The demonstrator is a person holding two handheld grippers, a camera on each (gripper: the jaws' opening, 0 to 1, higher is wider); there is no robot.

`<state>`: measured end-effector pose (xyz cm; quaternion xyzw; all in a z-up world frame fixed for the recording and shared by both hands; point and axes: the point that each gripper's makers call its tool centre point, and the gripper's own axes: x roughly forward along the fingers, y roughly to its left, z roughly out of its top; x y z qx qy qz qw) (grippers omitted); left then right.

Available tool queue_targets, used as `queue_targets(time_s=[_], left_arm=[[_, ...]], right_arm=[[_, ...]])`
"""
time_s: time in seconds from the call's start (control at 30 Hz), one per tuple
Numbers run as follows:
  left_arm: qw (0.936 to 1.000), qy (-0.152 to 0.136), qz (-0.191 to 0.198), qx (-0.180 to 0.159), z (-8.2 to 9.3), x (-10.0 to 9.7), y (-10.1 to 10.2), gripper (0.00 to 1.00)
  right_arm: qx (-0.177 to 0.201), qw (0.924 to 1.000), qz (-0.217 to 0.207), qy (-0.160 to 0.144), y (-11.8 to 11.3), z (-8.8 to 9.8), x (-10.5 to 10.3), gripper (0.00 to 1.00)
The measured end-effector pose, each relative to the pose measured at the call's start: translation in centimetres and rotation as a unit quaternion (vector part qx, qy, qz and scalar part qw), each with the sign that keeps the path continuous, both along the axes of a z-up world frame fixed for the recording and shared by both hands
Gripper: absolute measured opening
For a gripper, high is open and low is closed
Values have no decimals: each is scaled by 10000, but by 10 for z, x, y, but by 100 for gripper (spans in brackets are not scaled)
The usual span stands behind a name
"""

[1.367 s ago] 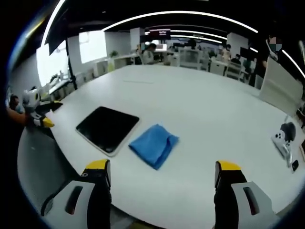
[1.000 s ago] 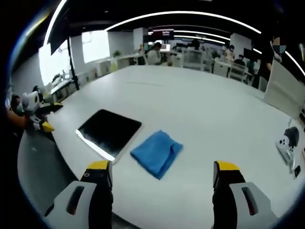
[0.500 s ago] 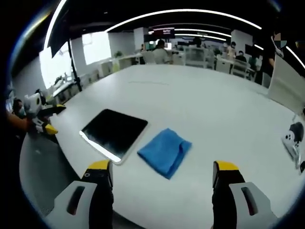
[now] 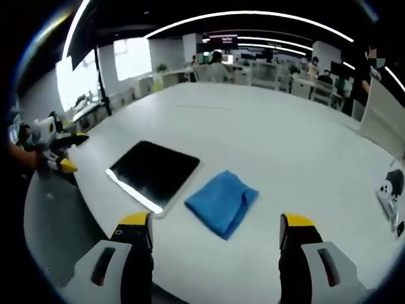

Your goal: Wipe the mirror surface with the cleaning cloth until all visible marks leave the cleaned area.

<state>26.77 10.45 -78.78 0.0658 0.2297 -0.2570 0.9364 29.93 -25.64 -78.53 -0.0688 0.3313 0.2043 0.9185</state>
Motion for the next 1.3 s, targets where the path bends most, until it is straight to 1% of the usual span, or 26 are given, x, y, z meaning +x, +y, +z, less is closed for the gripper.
queue_targets(time_s=[0.03,0.1,0.17,0.27,0.33,0.4,0.47,0.5,0.57,0.67,0.73,0.8,0.87,0.93,0.97,1.0,1.03,1.1,1.13,1.17,1.27,1.3], left_arm=[[10000,14,27,-28,0,0,0,100],[10000,-2,20,-53,1,0,-1,100],[10000,-8,16,-48,0,0,-1,100],[10000,-8,3,-52,0,1,-2,100],[10000,-23,-27,-52,0,1,-3,100],[10000,-17,-41,-20,-1,1,-2,100],[10000,-14,-51,-6,-2,1,-2,100],[10000,-7,-49,-7,-2,1,-2,100],[10000,12,-32,-16,-3,1,-1,100],[10000,9,-18,-45,-3,1,-1,100],[10000,15,-5,-52,-3,2,0,100],[10000,0,-8,-36,-3,2,0,99],[10000,13,9,-37,-4,2,1,100],[10000,10,12,-30,-4,2,2,100],[10000,16,11,-25,-4,2,2,100],[10000,38,10,-4,-5,2,3,100],[10000,52,13,-3,-6,2,3,100],[10000,65,1,13,-7,2,3,99],[10000,60,4,23,-7,2,3,99],[10000,60,16,18,-7,2,3,99],[10000,73,38,11,-7,2,4,99],[10000,61,34,12,-7,2,4,100]], right_arm=[[-43,10000,-48,-16,-2,0,3,76],[-11,9999,-134,-12,-2,0,10,73],[9,9997,-231,-18,-1,0,18,67],[-21,9997,-261,24,3,-6,28,58],[-128,9994,-299,145,3,-19,37,51],[-68,9991,-343,244,7,-30,45,42],[-5,9987,-356,367,12,-42,51,36],[-24,9988,-339,364,14,-46,53,35],[-125,9982,-335,485,17,-57,54,32],[-189,9979,-339,524,20,-70,60,32],[-308,9974,-381,525,18,-74,63,33],[-316,9973,-417,513,17,-77,68,33],[-425,9966,-452,549,14,-83,73,32],[-494,9965,-352,569,16,-88,72,28],[-656,9958,-232,603,16,-91,70,24],[-603,9975,-34,365,23,-87,73,19],[-597,9971,-108,465,24,-89,70,16],[-621,9973,24,393,30,-89,70,4],[-752,9966,105,333,31,-89,71,3],[-799,9963,100,317,31,-89,71,3],[-319,9977,-259,540,28,-90,72,2],[-247,9976,-290,573,27,-89,73,1]])
